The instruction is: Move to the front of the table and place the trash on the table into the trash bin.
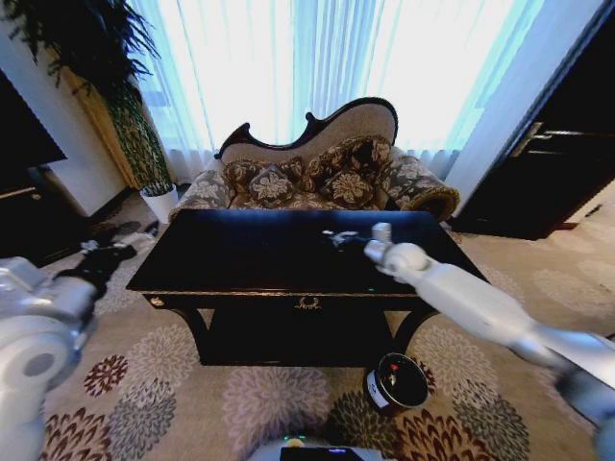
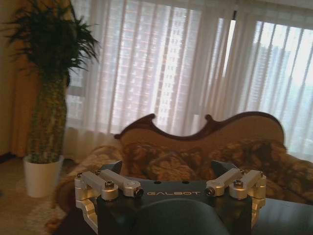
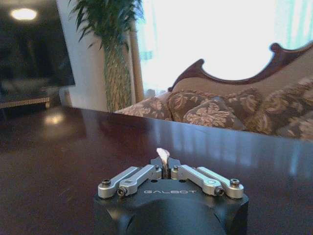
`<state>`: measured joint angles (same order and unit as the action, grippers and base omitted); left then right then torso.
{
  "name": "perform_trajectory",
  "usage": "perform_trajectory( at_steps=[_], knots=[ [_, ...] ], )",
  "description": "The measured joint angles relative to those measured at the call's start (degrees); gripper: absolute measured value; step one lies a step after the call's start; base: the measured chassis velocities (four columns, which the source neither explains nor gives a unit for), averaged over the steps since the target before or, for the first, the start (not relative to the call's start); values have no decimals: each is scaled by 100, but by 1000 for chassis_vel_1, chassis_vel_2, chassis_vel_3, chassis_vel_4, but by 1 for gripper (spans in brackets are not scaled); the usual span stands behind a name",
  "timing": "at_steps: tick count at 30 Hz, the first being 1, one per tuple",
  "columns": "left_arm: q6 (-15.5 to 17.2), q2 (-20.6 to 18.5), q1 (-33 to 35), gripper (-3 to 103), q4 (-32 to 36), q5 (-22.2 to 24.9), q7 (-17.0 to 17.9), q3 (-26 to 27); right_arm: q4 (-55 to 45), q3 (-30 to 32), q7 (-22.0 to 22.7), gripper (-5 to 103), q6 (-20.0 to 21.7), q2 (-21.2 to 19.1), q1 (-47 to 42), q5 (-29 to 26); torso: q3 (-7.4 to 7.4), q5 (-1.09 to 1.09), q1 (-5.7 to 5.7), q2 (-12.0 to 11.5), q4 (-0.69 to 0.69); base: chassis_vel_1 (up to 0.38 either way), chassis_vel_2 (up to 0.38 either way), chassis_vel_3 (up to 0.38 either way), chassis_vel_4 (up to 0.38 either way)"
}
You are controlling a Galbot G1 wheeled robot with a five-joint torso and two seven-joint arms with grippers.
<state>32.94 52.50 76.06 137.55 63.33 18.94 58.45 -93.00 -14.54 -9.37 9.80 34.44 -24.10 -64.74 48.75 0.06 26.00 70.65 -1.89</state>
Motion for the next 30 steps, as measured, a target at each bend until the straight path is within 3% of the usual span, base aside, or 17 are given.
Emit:
perform_trajectory(
  at_steps=[2,4,7,10,14,15,18,21,22,24,26,27,28,29,30],
  knots=[
    [-20,55,-56,100,7,-60,1,-169,-582,1012,-56,4,-154,-450,-1032,-114,-1,-7,0,0,-1,0,0,0,0],
    [-33,127,-15,100,54,-80,-1,-172,-869,1582,-59,4,-206,-682,-1678,-149,-1,-8,0,1,-4,0,0,0,0],
    [-38,316,184,100,231,-81,-1,38,-1031,1764,-57,4,-239,-867,-2081,-198,-1,-1,-1,0,1,0,0,0,0],
    [-39,465,269,100,393,-74,2,149,-1134,1859,-41,4,-296,-972,-2218,-213,-1,-9,-1,1,8,0,0,0,0],
    [-22,646,113,100,512,-181,25,-191,-1488,3121,11,4,-341,-955,-3433,-206,-1,-10,0,1,4,0,0,0,0],
    [-22,646,113,100,512,-181,25,-191,-1488,3121,11,4,-341,-955,-3433,-206,-1,-10,0,1,4,0,0,0,0],
    [1,683,16,100,568,-246,18,-394,-1704,4329,-70,4,-474,-558,-5025,79,-1,-2,0,1,2,0,0,0,0],
    [8,687,-19,100,568,-247,16,-449,-1776,4729,-122,4,-557,-292,-5610,290,-1,-4,0,1,2,0,0,0,0],
    [13,702,-59,100,570,-255,13,-506,-1839,4992,-146,4,-630,47,-6079,519,-1,-6,-1,2,1,0,0,0,0],
    [14,739,-83,100,578,-270,13,-555,-1873,5155,-166,4,-757,536,-6547,839,-2,-5,-1,2,-1,0,0,0,0],
    [15,753,-86,100,582,-269,7,-563,-1885,5192,-179,4,-813,727,-6677,968,-3,-12,-1,3,0,0,0,0,0],
    [16,785,-79,100,580,-268,6,-563,-1868,5196,-208,4,-866,1035,-6846,1172,-4,-20,-2,5,0,0,0,0,0],
    [13,799,-62,100,580,-269,9,-536,-1741,5120,-204,3,-850,1241,-6981,1292,1,-5,-3,2,4,0,0,0,0],
    [16,798,-55,100,586,-245,-19,-527,-1730,5104,-226,3,-870,1420,-7026,1348,0,10,-1,1,-7,0,0,0,0],
    [16,798,-55,100,586,-245,-19,-527,-1730,5104,-226,3,-870,1420,-7026,1348,0,10,-1,1,-7,0,0,0,0]
  ],
)
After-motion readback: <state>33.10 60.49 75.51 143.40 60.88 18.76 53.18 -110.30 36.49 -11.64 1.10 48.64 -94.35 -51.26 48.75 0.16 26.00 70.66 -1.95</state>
